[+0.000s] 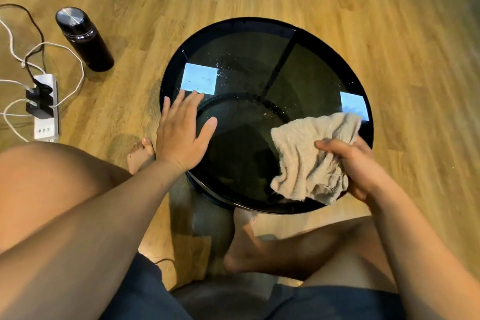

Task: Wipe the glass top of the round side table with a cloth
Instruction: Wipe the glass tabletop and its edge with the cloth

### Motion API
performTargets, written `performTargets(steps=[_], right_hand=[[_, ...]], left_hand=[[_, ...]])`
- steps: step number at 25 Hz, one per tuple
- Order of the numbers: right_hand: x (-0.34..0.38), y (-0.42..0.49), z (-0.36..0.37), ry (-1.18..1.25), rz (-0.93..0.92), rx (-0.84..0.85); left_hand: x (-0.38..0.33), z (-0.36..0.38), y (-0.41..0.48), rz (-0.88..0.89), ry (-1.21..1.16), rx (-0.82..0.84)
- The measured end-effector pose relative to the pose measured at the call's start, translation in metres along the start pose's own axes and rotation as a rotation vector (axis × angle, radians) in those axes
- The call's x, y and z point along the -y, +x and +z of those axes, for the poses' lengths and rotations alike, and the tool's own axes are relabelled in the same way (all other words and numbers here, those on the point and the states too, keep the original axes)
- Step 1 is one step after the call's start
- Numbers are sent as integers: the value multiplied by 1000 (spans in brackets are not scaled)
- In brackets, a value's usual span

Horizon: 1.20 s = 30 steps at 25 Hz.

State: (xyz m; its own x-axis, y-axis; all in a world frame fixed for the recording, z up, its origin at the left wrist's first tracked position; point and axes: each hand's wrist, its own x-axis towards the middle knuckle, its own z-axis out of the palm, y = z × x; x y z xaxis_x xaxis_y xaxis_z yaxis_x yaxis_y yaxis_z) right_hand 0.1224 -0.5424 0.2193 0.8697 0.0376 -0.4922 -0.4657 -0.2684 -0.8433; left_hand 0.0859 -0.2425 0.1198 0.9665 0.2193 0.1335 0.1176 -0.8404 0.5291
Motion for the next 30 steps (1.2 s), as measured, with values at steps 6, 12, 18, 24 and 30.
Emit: performTargets(steps=[6, 12, 18, 24, 30], right_hand=[[-66, -1, 24, -1127, -258, -131], [-43, 84, 23, -1323, -173, -96], [48, 231, 21, -1293, -143, -114], [54, 256, 12, -1340, -230, -176], [-20, 100, -13, -1355, -301, -144]], left_hand=[[3, 3, -1, 17, 0, 0], [1, 3, -2, 63, 24, 9], [1, 1, -2, 58, -18, 4], [0, -1, -1, 33, 2, 12], [-1, -1, -1, 20, 20, 14]])
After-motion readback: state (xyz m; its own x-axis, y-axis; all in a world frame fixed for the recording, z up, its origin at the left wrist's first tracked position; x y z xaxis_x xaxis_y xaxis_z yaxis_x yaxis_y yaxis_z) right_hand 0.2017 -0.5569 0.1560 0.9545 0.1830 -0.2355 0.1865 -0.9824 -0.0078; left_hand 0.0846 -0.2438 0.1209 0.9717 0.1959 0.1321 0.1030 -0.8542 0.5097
